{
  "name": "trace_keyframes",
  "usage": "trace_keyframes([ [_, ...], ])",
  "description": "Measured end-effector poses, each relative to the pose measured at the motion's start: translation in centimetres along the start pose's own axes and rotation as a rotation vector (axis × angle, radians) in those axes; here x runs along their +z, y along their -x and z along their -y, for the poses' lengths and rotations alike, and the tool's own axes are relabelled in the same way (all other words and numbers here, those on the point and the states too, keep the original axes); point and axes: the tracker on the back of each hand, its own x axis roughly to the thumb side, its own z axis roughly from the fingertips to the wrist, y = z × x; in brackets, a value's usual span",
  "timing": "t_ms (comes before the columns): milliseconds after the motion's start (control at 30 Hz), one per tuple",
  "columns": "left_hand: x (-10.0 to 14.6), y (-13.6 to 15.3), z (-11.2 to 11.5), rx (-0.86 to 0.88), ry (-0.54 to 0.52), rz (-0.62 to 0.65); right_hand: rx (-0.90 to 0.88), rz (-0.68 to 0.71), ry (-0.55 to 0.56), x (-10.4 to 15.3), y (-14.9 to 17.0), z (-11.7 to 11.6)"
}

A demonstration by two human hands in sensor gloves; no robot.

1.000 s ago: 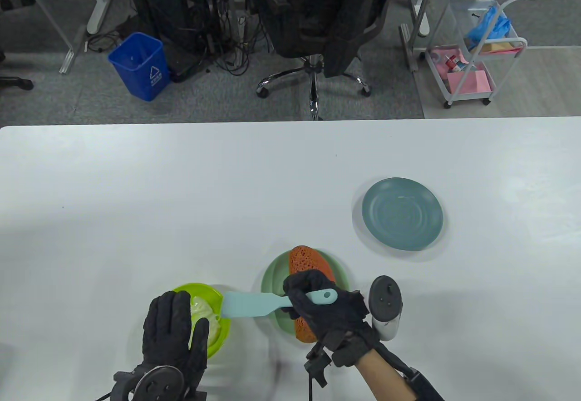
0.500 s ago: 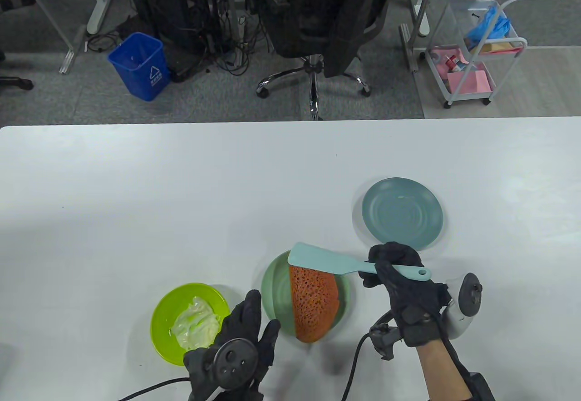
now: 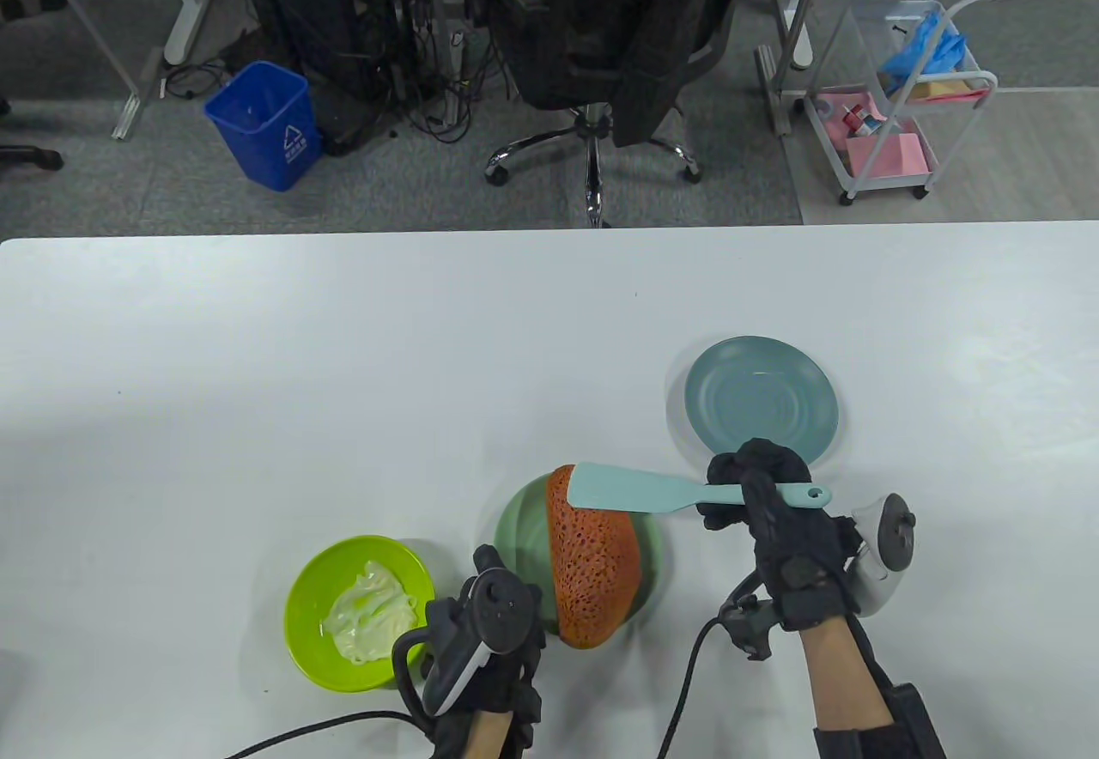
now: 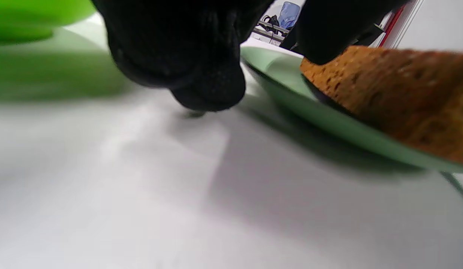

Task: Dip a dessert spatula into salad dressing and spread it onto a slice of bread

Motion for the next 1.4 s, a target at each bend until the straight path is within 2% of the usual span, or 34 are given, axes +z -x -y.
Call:
trace_keyframes([
  [200,-0.2,-0.2,0.2,-0.027,-0.062,-0.021,0.0,-0.008,0.052,-0.9,1.6,-1.2],
  [300,-0.5,0.3,0.4,-0.012,-0.071,-0.035,-0.018,-0.006,0.042,-1.1,2.3,-1.5],
  [400,-0.5,0.5,0.4,0.022,-0.084,-0.034,-0.049,-0.002,0.024,-1.3,2.5,-1.3],
  [500,-0.5,0.6,0.4,0.039,-0.099,-0.035,-0.034,-0.031,-0.049,-1.5,2.3,-0.7],
  [833,-0.8,0.8,0.4,0.047,-0.134,-0.036,-0.03,-0.096,-0.005,-1.7,3.0,0.2],
  [1400,-1.1,0.7,0.4,0.025,-0.15,-0.043,0.053,-0.123,0.038,-1.7,3.0,-0.2],
])
